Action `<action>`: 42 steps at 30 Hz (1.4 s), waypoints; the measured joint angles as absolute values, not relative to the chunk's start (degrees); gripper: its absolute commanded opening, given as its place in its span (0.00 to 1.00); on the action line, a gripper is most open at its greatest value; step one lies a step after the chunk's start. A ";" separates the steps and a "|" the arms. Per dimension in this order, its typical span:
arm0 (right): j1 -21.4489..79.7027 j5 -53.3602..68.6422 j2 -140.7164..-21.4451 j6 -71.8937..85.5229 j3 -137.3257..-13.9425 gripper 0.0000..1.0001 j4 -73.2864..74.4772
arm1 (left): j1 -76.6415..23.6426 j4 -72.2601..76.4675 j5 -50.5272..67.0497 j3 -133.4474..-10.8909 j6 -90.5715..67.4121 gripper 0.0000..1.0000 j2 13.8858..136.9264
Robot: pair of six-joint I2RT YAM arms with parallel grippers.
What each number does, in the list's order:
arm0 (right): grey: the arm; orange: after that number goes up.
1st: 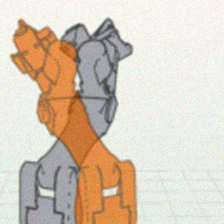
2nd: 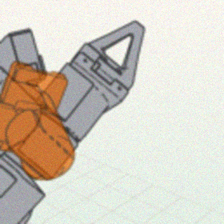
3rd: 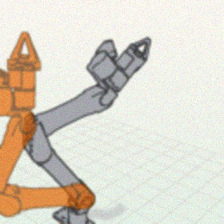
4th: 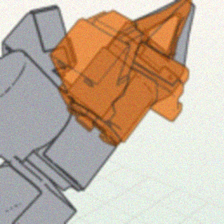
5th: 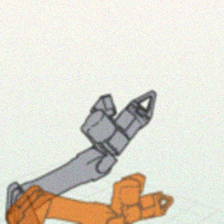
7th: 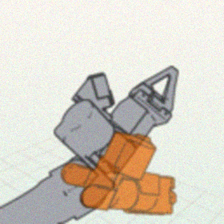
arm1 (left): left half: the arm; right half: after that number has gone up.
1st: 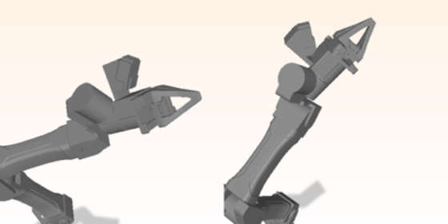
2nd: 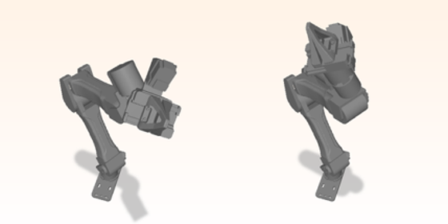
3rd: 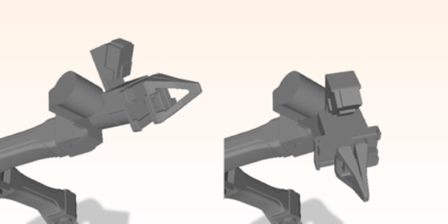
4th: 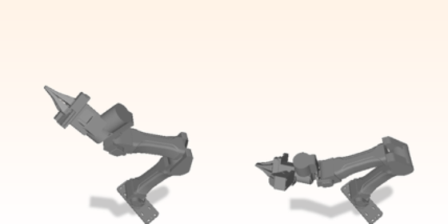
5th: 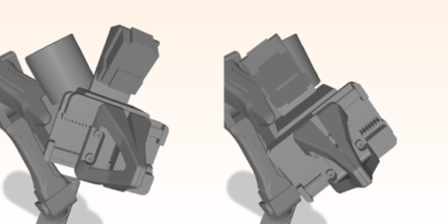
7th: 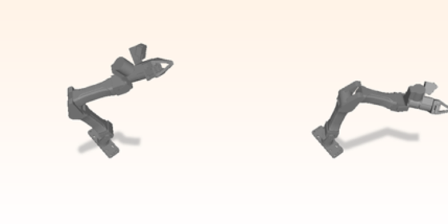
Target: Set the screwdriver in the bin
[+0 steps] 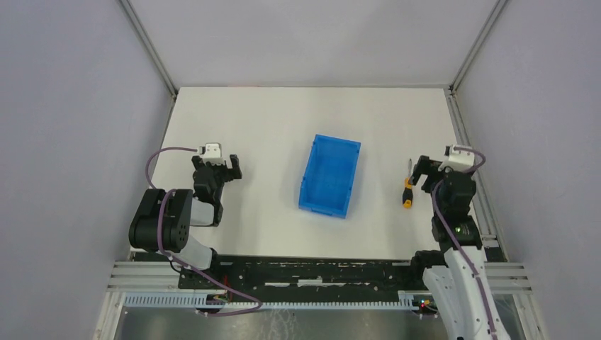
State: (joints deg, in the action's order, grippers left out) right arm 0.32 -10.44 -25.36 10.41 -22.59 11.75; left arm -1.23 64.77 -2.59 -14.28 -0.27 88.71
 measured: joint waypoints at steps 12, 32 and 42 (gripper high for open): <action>-0.58 -10.79 -84.95 6.00 -62.57 0.80 26.55 | -1.23 64.77 -2.59 -14.28 -0.27 1.00 88.71; -1.17 -4.91 -88.99 5.82 -66.63 0.00 42.00 | -1.23 64.77 -2.59 -14.28 -0.27 1.00 88.71; 16.80 -6.61 -79.55 13.58 -78.08 0.00 44.18 | -1.23 64.75 -2.59 -14.26 -0.27 1.00 88.71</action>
